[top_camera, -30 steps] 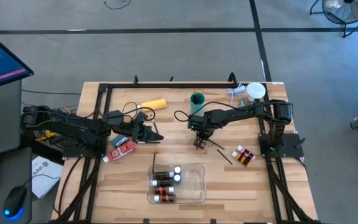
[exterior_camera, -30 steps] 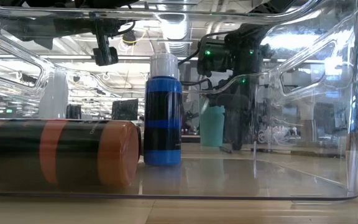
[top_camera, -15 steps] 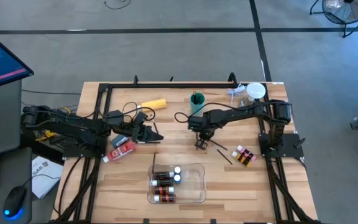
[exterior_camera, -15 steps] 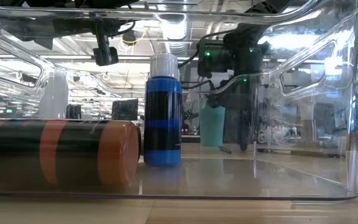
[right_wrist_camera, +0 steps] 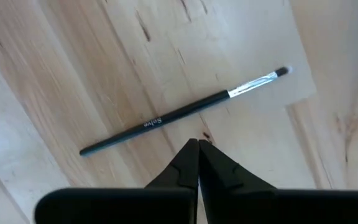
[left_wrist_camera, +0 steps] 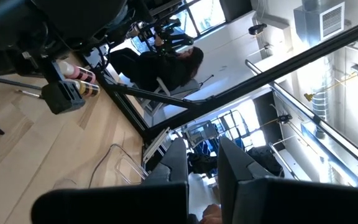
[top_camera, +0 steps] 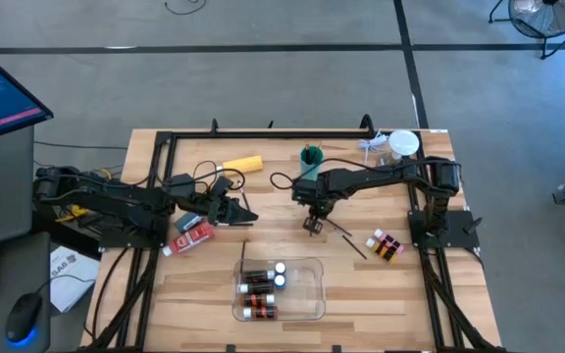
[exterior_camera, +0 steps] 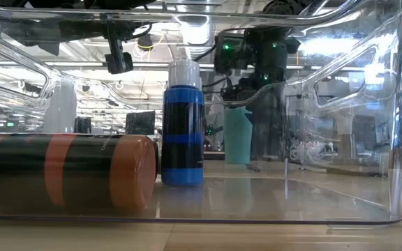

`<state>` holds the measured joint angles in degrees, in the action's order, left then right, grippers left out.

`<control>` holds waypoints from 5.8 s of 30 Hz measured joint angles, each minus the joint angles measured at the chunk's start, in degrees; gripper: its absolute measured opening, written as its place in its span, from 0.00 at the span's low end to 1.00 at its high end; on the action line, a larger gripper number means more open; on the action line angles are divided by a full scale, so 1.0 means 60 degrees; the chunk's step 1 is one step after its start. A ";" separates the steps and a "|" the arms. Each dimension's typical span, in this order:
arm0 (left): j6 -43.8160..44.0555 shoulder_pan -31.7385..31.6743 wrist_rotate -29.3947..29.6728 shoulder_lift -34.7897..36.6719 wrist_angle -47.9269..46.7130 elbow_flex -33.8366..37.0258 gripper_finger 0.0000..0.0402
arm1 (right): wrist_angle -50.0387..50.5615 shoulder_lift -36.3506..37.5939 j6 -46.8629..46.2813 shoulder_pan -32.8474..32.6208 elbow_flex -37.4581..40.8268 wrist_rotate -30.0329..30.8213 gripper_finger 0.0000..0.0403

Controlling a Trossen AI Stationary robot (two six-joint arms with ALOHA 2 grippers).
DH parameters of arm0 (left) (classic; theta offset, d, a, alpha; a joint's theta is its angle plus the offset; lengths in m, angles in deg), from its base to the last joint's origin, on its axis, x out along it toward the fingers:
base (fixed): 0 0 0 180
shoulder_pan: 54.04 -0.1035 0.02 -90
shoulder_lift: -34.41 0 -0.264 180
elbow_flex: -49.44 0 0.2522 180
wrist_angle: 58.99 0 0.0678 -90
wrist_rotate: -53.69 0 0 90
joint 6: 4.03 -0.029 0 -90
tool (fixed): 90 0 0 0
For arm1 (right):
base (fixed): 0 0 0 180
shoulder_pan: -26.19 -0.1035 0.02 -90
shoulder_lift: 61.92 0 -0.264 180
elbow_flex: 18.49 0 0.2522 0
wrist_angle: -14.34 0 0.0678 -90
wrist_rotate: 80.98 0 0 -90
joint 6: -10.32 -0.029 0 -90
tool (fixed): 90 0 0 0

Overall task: Pick & Place Paint Supplies
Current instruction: Put the silver paint brush into the green cup

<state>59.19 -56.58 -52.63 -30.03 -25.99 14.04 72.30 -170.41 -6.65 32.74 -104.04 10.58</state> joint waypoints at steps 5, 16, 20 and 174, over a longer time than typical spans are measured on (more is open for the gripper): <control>0.0000 0.0000 -0.0001 0.0000 -0.0001 0.0000 0.00 | 0.0147 0.0004 0.0004 0.0001 -0.0199 0.0026 0.00; -0.0047 0.0000 0.0002 0.0000 -0.0003 -0.0001 0.00 | 0.0794 0.0018 0.0320 0.0003 -0.1001 0.0043 0.00; -0.0055 0.0000 0.0039 0.0000 -0.0003 -0.0001 0.00 | 0.0949 0.0018 0.0353 0.0051 -0.1245 0.0106 0.00; -0.0244 -0.0015 0.0074 -0.0003 -0.0232 -0.0004 0.00 | 0.2629 0.0831 0.1951 0.2115 -0.5689 0.2747 0.00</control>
<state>57.72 -56.67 -52.19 -30.05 -27.39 14.01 88.08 -165.43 5.05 45.43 -138.17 27.06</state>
